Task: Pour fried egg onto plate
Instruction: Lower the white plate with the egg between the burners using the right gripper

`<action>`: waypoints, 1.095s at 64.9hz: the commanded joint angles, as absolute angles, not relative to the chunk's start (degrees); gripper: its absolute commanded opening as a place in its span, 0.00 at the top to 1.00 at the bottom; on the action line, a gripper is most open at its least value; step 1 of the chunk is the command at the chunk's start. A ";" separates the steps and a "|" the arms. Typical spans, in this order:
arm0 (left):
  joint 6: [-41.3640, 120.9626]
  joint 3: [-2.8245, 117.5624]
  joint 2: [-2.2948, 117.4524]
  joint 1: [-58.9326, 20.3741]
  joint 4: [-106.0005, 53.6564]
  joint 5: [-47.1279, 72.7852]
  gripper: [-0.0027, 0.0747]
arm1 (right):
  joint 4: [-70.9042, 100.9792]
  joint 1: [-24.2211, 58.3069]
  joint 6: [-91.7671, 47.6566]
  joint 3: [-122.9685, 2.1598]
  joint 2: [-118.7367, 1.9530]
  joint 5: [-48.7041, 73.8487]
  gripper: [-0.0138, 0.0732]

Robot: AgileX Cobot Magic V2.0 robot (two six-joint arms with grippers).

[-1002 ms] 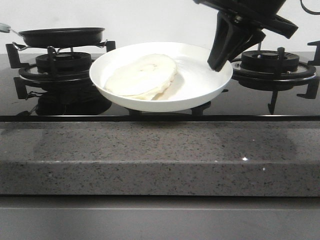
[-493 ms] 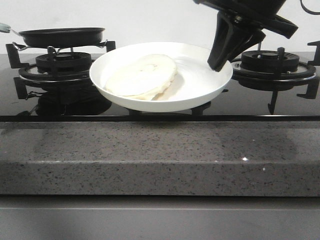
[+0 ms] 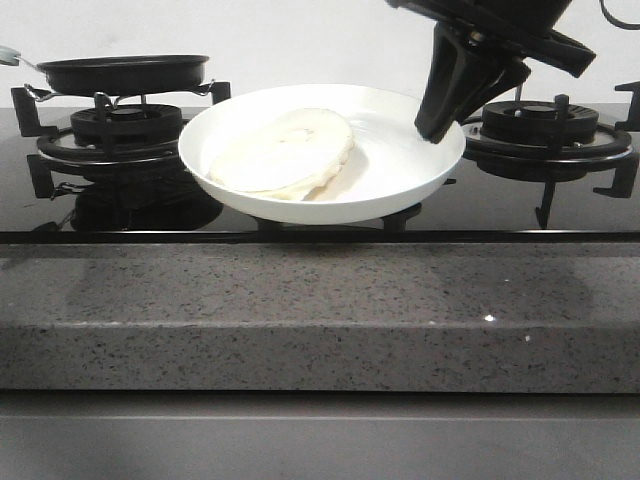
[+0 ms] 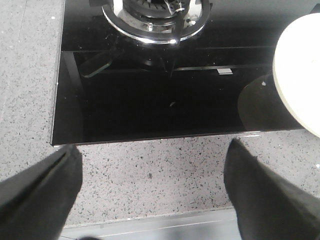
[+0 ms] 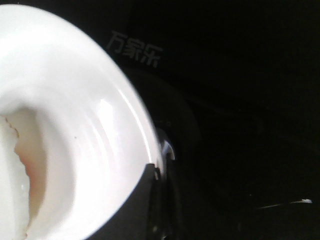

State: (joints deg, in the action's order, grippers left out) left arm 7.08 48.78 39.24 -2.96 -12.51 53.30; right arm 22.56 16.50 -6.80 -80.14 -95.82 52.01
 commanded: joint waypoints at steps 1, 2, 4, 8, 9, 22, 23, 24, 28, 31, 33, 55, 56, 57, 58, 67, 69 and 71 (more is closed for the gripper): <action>6.51 50.32 39.20 -3.33 -13.82 49.33 0.23 | 23.37 16.47 -7.12 -81.51 -93.61 50.07 0.92; 6.51 50.32 39.20 -3.33 -13.82 49.33 0.23 | 23.37 16.47 -7.12 -81.51 -93.61 50.07 0.92; 6.51 50.32 39.20 -3.33 -13.82 49.33 0.23 | 23.37 16.47 -7.12 -81.51 -93.61 50.07 0.92; 6.51 50.32 39.20 -3.33 -13.82 49.33 0.23 | 23.37 16.47 -7.12 -81.51 -93.61 50.07 0.92; 6.51 50.32 39.20 -3.33 -13.82 49.33 0.24 | 23.37 16.47 -7.12 -81.51 -93.61 50.07 0.92; 6.51 50.32 39.20 -3.33 -13.82 49.33 0.24 | 23.39 16.41 -7.12 -83.91 -93.55 51.18 0.92; 6.51 50.32 39.20 -3.33 -13.82 49.33 0.24 | 23.39 16.41 -7.12 -84.47 -93.55 51.51 0.92; 6.51 50.32 39.20 -3.33 -13.82 49.33 0.24 | 23.39 16.34 -7.12 -85.09 -93.60 51.90 0.92; 6.51 50.32 39.20 -3.33 -13.82 49.33 0.23 | 23.39 16.34 -7.12 -88.24 -93.82 53.19 0.92; 6.51 50.32 39.20 -3.33 -13.82 49.33 0.24 | 23.39 16.34 -7.06 -90.75 -94.24 54.03 0.92; 6.51 50.32 39.20 -3.33 -13.82 49.33 0.24 | 23.39 16.29 -6.84 -92.50 -94.77 54.66 0.92; 6.51 50.32 39.20 -3.33 -13.82 49.33 0.23 | 23.28 12.99 4.89 -111.47 -107.79 61.19 0.92; 6.51 50.32 39.20 -3.33 -13.82 49.33 0.24 | 23.28 12.86 5.48 -112.00 -108.41 61.18 0.92; 6.51 50.32 39.20 -3.33 -13.82 49.33 0.23 | 23.28 12.74 6.08 -112.49 -109.01 61.18 0.92; 6.51 50.32 39.20 -3.33 -13.82 49.33 0.24 | 23.28 12.68 6.68 -112.93 -109.61 61.18 0.92; 6.51 50.32 39.20 -3.33 -13.82 49.33 0.24 | 23.22 11.68 10.93 -116.21 -114.61 61.39 0.92; 6.51 50.32 39.20 -3.33 -13.82 49.33 0.23 | 23.22 11.62 11.72 -116.49 -115.17 61.58 0.92; 6.51 50.32 39.20 -3.33 -13.82 49.33 0.24 | 23.22 11.36 12.20 -116.86 -115.93 61.76 0.92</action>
State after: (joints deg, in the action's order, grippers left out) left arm 7.00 48.78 39.19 -2.96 -12.60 53.27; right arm 21.44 11.98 10.02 -113.87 -118.11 62.82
